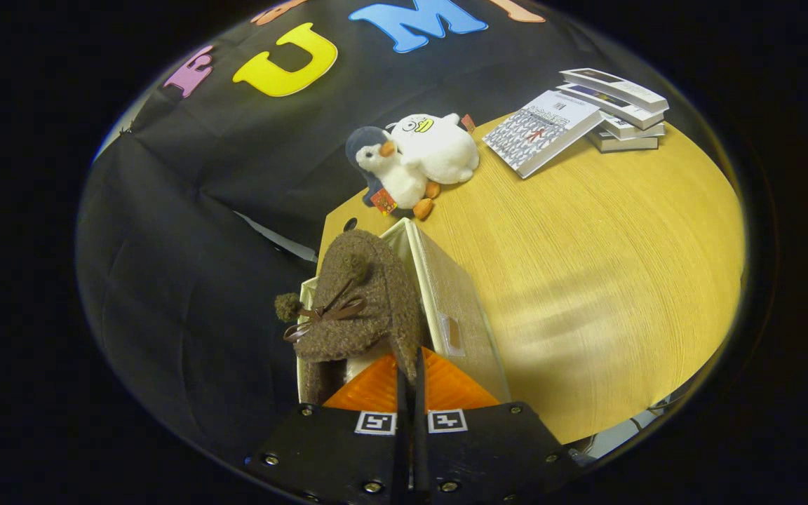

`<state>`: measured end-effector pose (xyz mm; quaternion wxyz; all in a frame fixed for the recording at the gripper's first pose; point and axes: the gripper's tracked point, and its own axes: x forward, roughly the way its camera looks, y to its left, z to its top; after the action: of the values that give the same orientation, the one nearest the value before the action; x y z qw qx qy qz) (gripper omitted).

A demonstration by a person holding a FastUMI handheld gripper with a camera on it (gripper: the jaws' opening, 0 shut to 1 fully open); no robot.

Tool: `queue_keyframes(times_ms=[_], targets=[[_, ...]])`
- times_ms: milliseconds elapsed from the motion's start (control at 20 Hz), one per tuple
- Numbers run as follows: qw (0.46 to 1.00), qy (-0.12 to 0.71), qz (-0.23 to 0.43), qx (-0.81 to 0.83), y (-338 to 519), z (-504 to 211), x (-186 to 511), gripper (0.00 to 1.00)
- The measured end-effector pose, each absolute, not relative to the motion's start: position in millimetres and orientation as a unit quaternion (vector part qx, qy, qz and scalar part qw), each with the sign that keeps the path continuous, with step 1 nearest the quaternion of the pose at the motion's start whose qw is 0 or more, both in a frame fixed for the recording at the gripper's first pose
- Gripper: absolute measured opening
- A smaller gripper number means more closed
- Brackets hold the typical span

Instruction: Open the storage box then place both shoes into the box .Put the left shoe in first, then the right shoe, with the right side of both shoes facing outward in a uniform manner.

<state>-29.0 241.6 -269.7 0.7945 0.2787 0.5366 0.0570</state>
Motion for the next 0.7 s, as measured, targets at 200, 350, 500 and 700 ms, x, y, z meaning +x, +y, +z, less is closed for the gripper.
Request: queue_keyframes(times_ms=[200,350,500,700], targets=[[0.800,0.512,0.082,0.300,250,-257,-18,0.23],[0.828,0.490,0.081,0.260,230,-247,-11,0.63],[0.858,0.459,0.093,0.210,218,-227,-4,0.97],[0.891,0.403,0.114,0.174,200,-190,6,0.98]])
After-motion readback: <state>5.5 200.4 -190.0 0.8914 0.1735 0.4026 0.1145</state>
